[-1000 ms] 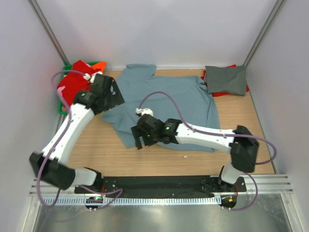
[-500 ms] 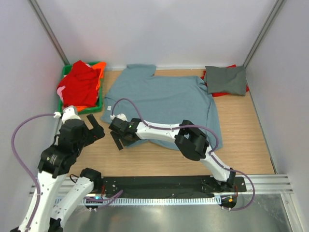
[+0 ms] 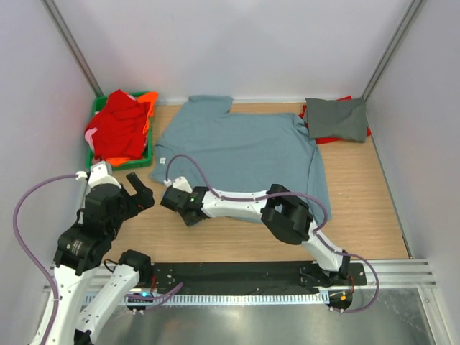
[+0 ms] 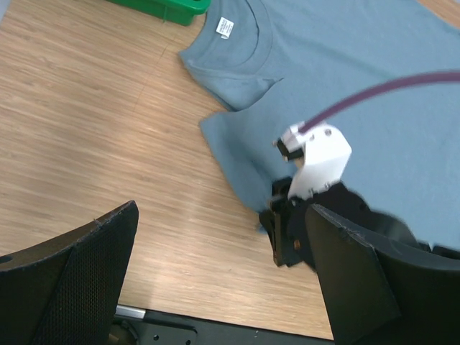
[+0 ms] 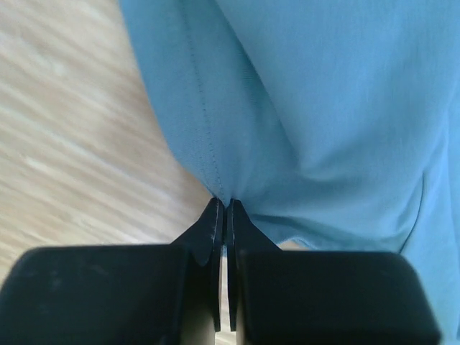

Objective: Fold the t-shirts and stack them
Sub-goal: Flatten the tshirt out

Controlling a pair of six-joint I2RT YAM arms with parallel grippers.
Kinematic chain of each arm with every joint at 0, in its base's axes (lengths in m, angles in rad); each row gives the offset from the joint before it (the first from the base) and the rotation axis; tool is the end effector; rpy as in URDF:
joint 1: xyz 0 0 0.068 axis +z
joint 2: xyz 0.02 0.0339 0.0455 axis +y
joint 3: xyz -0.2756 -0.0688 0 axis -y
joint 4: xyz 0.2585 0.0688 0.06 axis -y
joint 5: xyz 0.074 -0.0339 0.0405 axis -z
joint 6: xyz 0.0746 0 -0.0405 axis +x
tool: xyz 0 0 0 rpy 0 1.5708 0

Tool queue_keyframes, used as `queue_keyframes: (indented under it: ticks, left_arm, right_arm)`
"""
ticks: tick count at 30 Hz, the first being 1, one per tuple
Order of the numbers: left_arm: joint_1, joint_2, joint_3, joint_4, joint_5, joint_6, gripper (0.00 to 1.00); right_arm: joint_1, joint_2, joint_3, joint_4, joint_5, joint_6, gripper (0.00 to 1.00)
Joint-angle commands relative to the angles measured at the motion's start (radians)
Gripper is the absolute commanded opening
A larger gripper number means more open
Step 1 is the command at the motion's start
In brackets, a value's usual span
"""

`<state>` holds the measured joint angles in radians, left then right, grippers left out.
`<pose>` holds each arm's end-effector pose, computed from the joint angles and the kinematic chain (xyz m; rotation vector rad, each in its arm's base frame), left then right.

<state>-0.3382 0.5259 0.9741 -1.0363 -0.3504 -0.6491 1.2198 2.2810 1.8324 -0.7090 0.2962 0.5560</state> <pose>0.1108 -0.0118 0.3380 -0.5257 2.0598 -0.2067 0.1982 0.4780 0.1313 -0.7849 2.5317 0.1813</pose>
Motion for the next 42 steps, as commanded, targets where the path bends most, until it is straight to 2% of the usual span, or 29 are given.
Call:
queue_keyframes:
  ticks: [1, 6, 7, 8, 9, 13, 18, 21, 28, 31, 36, 38, 39, 41, 42]
  left_arm:
    - [0.002, 0.003, 0.009, 0.036, 0.001, 0.005, 1.00]
    - [0.002, 0.022, 0.035, -0.028, 0.037, -0.026, 1.00]
    - [0.002, 0.028, 0.038, -0.060, 0.057, -0.033, 1.00]
    - [0.002, 0.045, 0.040, -0.077, 0.071, -0.043, 1.00]
    - [0.002, 0.049, 0.043, -0.094, 0.086, -0.058, 1.00]
    - [0.002, 0.062, 0.025, -0.180, 0.139, -0.116, 1.00]
    - [0.002, 0.040, -0.041, -0.232, 0.194, -0.191, 1.00]
    - [0.002, 0.036, -0.116, -0.234, 0.264, -0.233, 0.96]
    - [0.001, 0.040, -0.291, -0.133, 0.392, -0.296, 0.87]
    - [-0.019, 0.086, -0.334, -0.099, 0.393, -0.305, 0.84]
    - [-0.094, 0.117, -0.356, -0.068, 0.358, -0.388, 0.83]
    - [-0.132, 0.120, -0.374, -0.056, 0.317, -0.420, 0.81]
    - [-0.148, 0.129, -0.379, -0.045, 0.309, -0.449, 0.81]
    - [-0.192, 0.144, -0.380, -0.045, 0.271, -0.474, 0.81]
    - [-0.203, 0.154, -0.379, -0.045, 0.262, -0.492, 0.81]
  right_arm:
    - [0.063, -0.078, -0.160, -0.113, 0.021, 0.035, 0.02]
    - [0.110, -0.250, -0.304, -0.132, 0.017, 0.061, 0.02]
    - [0.116, -0.300, -0.330, -0.147, 0.015, 0.074, 0.18]
    - [0.124, -0.326, -0.340, -0.152, 0.017, 0.085, 0.41]
    - [0.129, -0.351, -0.350, -0.159, 0.029, 0.094, 0.71]
    - [0.132, -0.500, -0.393, -0.144, 0.078, 0.139, 0.86]
    - [0.103, -0.664, -0.478, -0.086, 0.149, 0.182, 0.91]
    - [0.029, -0.765, -0.565, -0.061, 0.176, 0.211, 0.92]
    - [-0.302, -1.095, -0.859, 0.008, 0.153, 0.248, 0.98]
    - [-0.426, -1.185, -0.912, -0.016, 0.178, 0.226, 1.00]
    - [-0.618, -1.241, -0.944, -0.069, 0.187, 0.194, 1.00]
    - [-0.696, -1.250, -0.979, -0.052, 0.114, 0.153, 1.00]
    - [-0.786, -1.250, -0.992, -0.026, 0.081, 0.134, 1.00]
    - [-0.882, -1.244, -1.032, 0.003, -0.046, 0.086, 1.00]
    - [-0.986, -1.230, -1.053, 0.025, -0.087, 0.072, 1.00]
